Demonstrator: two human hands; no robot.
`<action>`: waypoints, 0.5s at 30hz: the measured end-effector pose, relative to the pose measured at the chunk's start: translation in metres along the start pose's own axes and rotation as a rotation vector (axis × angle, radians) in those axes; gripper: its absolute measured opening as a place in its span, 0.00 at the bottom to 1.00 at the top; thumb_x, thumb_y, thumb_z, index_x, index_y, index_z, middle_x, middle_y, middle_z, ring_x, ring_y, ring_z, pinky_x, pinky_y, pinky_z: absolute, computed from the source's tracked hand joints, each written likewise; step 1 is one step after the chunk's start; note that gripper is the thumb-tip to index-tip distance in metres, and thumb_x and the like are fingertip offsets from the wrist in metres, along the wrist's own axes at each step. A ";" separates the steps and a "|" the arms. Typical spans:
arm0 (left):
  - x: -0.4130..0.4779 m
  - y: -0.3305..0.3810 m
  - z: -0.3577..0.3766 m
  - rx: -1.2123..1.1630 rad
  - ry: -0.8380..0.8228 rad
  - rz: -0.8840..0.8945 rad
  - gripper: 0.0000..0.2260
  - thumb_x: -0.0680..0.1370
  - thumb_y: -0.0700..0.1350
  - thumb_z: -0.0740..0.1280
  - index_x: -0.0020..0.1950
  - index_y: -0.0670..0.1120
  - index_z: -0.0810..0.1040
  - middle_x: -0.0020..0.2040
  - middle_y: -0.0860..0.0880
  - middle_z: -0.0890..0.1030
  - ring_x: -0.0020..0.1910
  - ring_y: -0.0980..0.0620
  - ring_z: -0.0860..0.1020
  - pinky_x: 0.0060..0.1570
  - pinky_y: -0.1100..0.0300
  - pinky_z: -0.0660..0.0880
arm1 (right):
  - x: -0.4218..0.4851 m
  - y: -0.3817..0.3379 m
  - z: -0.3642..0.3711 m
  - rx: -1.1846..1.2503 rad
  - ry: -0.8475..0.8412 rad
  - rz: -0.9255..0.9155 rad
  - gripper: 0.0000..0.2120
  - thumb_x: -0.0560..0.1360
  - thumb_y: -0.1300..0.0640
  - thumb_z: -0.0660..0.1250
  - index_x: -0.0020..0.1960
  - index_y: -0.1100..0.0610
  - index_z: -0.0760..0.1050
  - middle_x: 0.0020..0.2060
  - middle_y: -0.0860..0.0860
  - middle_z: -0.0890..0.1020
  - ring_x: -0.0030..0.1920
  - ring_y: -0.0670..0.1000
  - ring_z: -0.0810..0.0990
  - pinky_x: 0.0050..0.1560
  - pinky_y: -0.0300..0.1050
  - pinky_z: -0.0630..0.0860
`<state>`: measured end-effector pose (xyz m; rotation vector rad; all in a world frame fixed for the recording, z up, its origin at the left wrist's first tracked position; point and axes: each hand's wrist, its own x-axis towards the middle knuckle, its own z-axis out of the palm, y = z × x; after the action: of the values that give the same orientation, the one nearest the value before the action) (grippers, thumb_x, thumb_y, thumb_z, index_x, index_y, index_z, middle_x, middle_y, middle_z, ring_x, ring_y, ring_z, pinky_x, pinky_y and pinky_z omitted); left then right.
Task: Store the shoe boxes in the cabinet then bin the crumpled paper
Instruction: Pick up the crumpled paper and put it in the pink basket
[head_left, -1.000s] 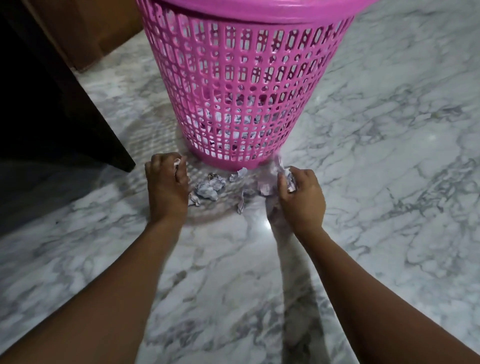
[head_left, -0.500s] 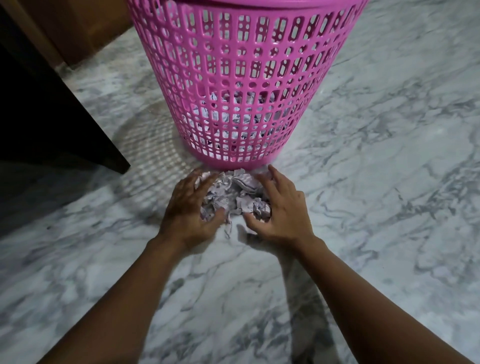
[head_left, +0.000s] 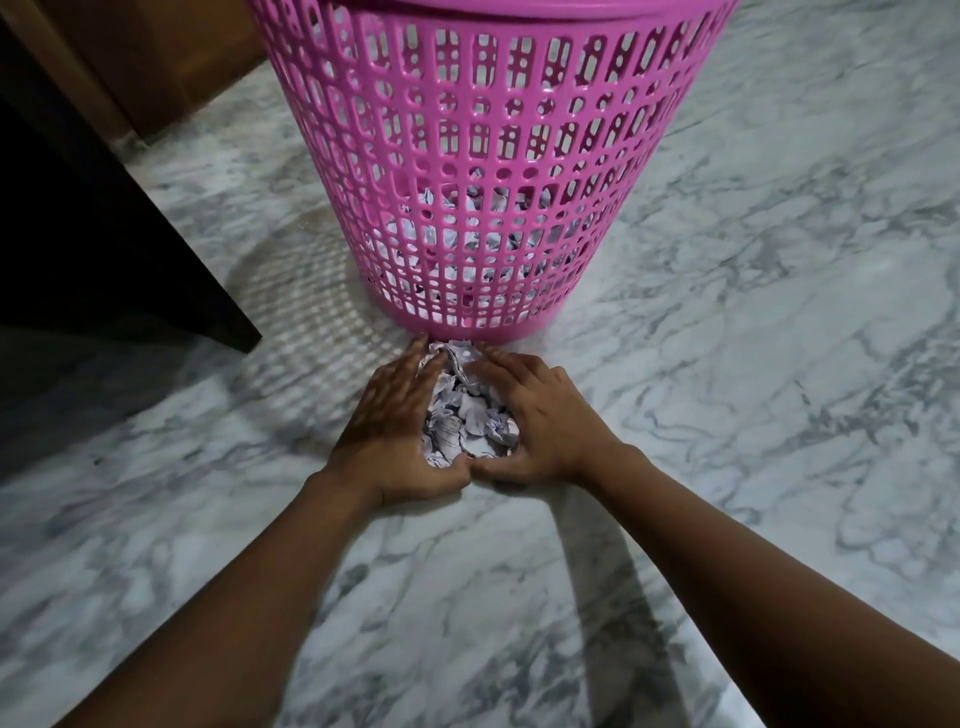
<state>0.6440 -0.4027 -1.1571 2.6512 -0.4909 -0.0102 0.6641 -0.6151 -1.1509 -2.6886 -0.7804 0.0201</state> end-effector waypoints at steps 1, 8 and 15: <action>0.001 -0.001 0.000 0.003 -0.008 0.003 0.50 0.62 0.67 0.64 0.79 0.47 0.56 0.80 0.47 0.52 0.79 0.52 0.50 0.75 0.59 0.46 | 0.001 0.001 0.000 0.000 -0.005 -0.002 0.49 0.63 0.24 0.61 0.76 0.50 0.63 0.77 0.50 0.64 0.71 0.55 0.66 0.61 0.53 0.69; 0.007 0.001 -0.002 0.013 0.055 0.084 0.37 0.63 0.59 0.64 0.69 0.42 0.72 0.71 0.43 0.72 0.68 0.41 0.71 0.69 0.47 0.64 | 0.005 0.000 0.004 0.015 0.014 -0.009 0.51 0.63 0.24 0.62 0.78 0.51 0.60 0.76 0.48 0.65 0.69 0.55 0.68 0.59 0.53 0.70; 0.006 0.008 -0.002 -0.020 0.051 0.078 0.37 0.61 0.58 0.64 0.67 0.42 0.71 0.65 0.44 0.75 0.64 0.44 0.71 0.65 0.52 0.63 | 0.011 0.001 0.006 0.064 0.014 0.019 0.53 0.61 0.25 0.63 0.77 0.54 0.61 0.67 0.52 0.75 0.64 0.57 0.71 0.56 0.56 0.72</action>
<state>0.6472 -0.4108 -1.1512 2.6038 -0.5737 0.0763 0.6731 -0.6080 -1.1559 -2.6329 -0.7374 0.0309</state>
